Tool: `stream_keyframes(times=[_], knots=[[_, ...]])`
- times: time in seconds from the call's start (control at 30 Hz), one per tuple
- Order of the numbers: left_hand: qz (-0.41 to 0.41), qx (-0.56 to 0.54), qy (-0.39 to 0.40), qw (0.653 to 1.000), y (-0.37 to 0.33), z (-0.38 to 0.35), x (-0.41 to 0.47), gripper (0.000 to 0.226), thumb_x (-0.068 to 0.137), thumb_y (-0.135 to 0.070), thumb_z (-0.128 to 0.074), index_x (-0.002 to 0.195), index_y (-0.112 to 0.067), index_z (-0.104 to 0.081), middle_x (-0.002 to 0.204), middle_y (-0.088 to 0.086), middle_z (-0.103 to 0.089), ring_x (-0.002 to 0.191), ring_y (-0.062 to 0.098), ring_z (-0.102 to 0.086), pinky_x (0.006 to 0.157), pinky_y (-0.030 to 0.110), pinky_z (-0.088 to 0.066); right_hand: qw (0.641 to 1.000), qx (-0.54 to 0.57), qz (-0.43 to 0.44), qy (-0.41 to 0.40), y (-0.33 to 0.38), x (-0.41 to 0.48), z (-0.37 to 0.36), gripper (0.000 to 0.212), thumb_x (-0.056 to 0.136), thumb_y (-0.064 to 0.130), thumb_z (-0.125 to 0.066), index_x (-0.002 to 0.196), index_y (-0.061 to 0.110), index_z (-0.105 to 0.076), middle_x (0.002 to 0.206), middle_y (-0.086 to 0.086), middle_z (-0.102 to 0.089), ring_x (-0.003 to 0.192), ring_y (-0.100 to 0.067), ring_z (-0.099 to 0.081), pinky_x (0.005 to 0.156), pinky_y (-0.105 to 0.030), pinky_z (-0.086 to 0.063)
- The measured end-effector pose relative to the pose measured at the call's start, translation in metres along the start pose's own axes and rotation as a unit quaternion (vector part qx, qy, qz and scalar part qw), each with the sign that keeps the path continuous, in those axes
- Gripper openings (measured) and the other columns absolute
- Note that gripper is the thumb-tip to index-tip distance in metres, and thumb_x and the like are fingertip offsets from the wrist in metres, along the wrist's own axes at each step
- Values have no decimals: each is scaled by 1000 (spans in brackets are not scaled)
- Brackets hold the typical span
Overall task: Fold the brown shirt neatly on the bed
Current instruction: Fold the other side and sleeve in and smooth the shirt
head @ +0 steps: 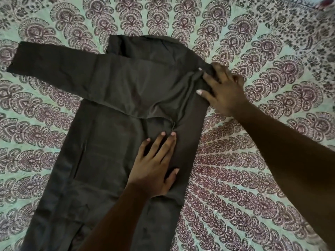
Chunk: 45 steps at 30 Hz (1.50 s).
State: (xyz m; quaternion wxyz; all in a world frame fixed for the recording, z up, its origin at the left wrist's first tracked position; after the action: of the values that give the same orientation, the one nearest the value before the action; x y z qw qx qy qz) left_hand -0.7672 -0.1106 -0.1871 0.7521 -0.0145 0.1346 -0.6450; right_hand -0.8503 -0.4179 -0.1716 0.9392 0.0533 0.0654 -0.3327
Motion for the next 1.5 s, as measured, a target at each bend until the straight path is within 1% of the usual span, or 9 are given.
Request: stream_keyframes(times=[0.13, 0.27, 0.5, 0.77, 0.87, 1.03, 1.23, 1.37, 1.5], knots=[[4, 3, -7, 1000, -1, -1, 1, 86, 91, -58, -48, 161, -13, -26, 172, -1, -16, 157, 23, -21, 120, 52, -27, 998, 7, 20, -60, 43, -48, 0, 76, 106, 61, -32, 164, 12, -21, 173, -10, -13, 160, -27, -12, 122, -57, -19], [-4, 8, -18, 1000, 1, -4, 1, 85, 92, -59, -47, 161, -12, -27, 171, 0, -18, 157, 24, -23, 119, 52, -26, 993, -15, 116, 5, 64, -90, -29, 85, 102, 72, -24, 164, 14, -23, 173, -7, -16, 160, -22, -15, 122, -55, -24], [-10, 15, -23, 1000, 1, -4, -2, 85, 94, -60, -41, 163, -14, -21, 172, -1, -16, 157, 23, -19, 120, 51, -23, 998, 20, -48, 19, 38, -24, -18, 90, 98, 73, -18, 164, 13, -16, 174, -7, -4, 160, -31, -7, 122, -63, -13], [-21, -4, -37, 999, -2, -1, -12, 76, 99, -54, -38, 160, -9, -27, 168, 6, -26, 154, 27, -26, 121, 52, -25, 998, 51, -25, 21, 117, -171, -41, 66, 107, 49, -22, 165, 17, -20, 174, -8, -9, 159, -32, -13, 125, -55, -17], [-76, 2, -33, 997, -8, -6, -47, 74, 100, -52, -38, 159, -8, -30, 168, 8, -27, 156, 26, -24, 123, 49, -23, 999, 30, -2, 27, 141, -217, -54, 61, 109, 47, -24, 164, 23, -21, 174, -8, -10, 159, -31, -14, 124, -55, -19], [-143, 21, 54, 988, -14, -31, -172, 89, 97, -62, -36, 163, -9, -11, 173, 8, -4, 160, 25, -8, 126, 50, -17, 999, 26, 2, 34, 178, -263, -61, 59, 109, 44, -31, 164, 23, -23, 173, -10, -11, 160, -32, -9, 125, -56, -18], [-140, 9, 81, 987, -5, -47, -295, 92, 94, -65, -44, 163, -9, -17, 173, 8, -6, 159, 25, -12, 124, 52, -24, 997, 51, 18, 63, 241, -334, -74, 67, 108, 50, -34, 165, 21, -17, 174, -13, -1, 160, -36, 4, 129, -56, -7], [-120, 5, 76, 990, -3, -43, -322, 89, 92, -60, -50, 159, -7, -29, 171, 9, -15, 158, 25, -20, 122, 52, -26, 994, 56, 14, 91, 290, -403, -84, 72, 105, 57, -33, 166, 22, -15, 174, -11, 4, 160, -37, 6, 126, -61, -14], [-46, -35, 3, 998, -2, -26, -291, 71, 97, -37, -46, 159, -7, -29, 170, 9, -20, 157, 26, -23, 123, 48, -26, 992, 57, 47, 99, 332, -463, -88, 66, 107, 48, -34, 164, 19, -21, 174, -10, -4, 160, -37, -4, 123, -60, -24]])
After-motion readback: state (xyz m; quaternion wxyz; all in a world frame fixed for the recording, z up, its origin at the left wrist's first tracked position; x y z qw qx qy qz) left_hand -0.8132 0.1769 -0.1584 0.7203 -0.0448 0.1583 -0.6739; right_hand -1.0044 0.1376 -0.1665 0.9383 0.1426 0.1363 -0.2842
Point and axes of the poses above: each hand's wrist, its own x-axis towards the middle knuckle, its own z-axis out of the back of the hand, y = z × x, the point moved 3 cm from there along x, towards the middle knuckle
